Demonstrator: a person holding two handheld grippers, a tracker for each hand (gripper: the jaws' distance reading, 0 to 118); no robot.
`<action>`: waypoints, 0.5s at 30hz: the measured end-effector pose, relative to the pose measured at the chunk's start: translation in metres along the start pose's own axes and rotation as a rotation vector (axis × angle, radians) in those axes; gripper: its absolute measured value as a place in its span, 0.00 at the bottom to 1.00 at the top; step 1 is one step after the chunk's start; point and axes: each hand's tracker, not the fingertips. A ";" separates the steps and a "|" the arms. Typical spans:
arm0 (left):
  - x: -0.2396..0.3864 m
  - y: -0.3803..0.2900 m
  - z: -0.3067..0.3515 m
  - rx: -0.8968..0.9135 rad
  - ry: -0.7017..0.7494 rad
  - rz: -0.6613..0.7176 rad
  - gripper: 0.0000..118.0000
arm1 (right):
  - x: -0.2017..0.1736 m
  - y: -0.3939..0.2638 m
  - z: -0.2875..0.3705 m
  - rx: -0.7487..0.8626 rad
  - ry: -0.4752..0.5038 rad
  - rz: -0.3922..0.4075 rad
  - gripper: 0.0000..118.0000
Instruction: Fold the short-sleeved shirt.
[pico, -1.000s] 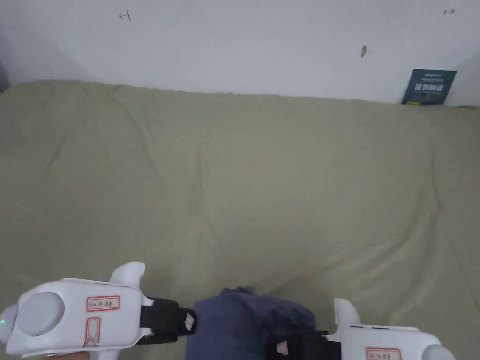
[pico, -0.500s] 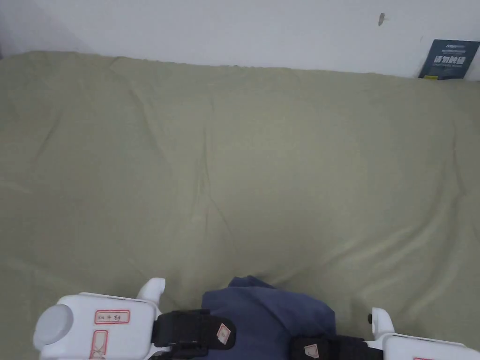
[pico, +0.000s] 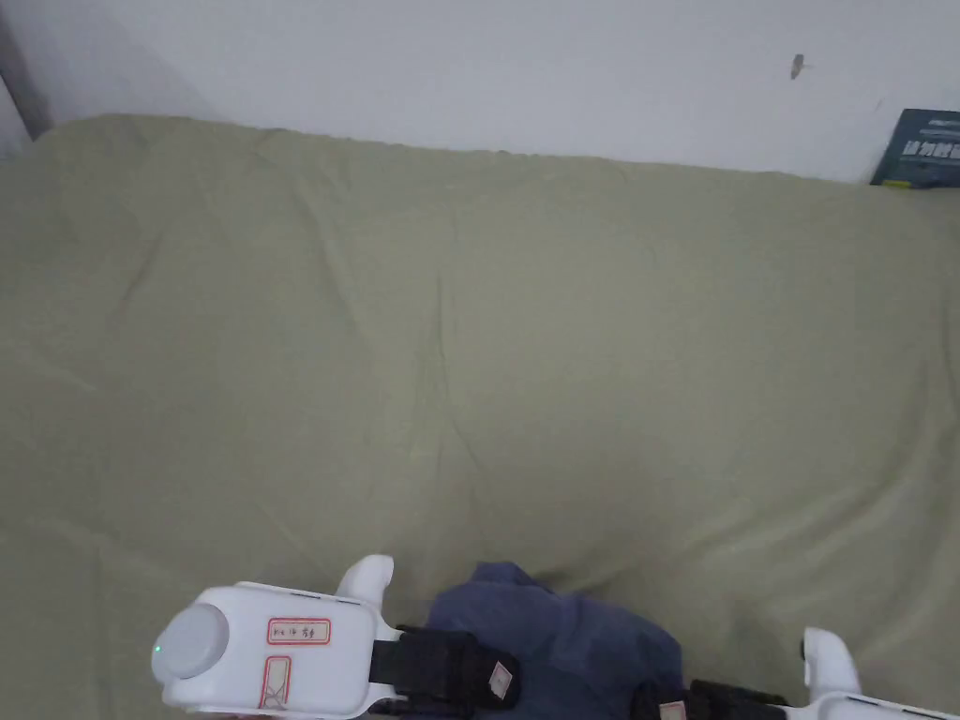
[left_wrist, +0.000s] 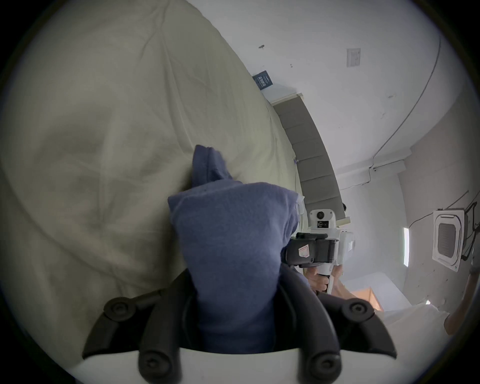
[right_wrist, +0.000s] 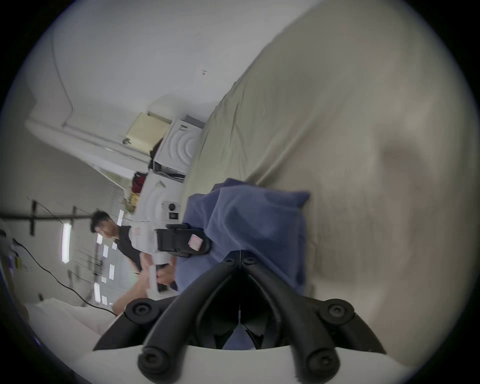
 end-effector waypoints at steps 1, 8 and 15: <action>0.003 0.001 0.010 0.003 0.000 0.005 0.22 | -0.007 0.003 0.005 0.005 -0.010 0.032 0.00; -0.024 0.048 0.163 0.108 0.247 0.015 0.23 | -0.043 0.021 0.026 0.072 -0.056 0.148 0.00; -0.097 0.097 0.304 0.108 0.367 0.095 0.23 | -0.057 0.031 0.016 0.129 -0.102 0.157 0.00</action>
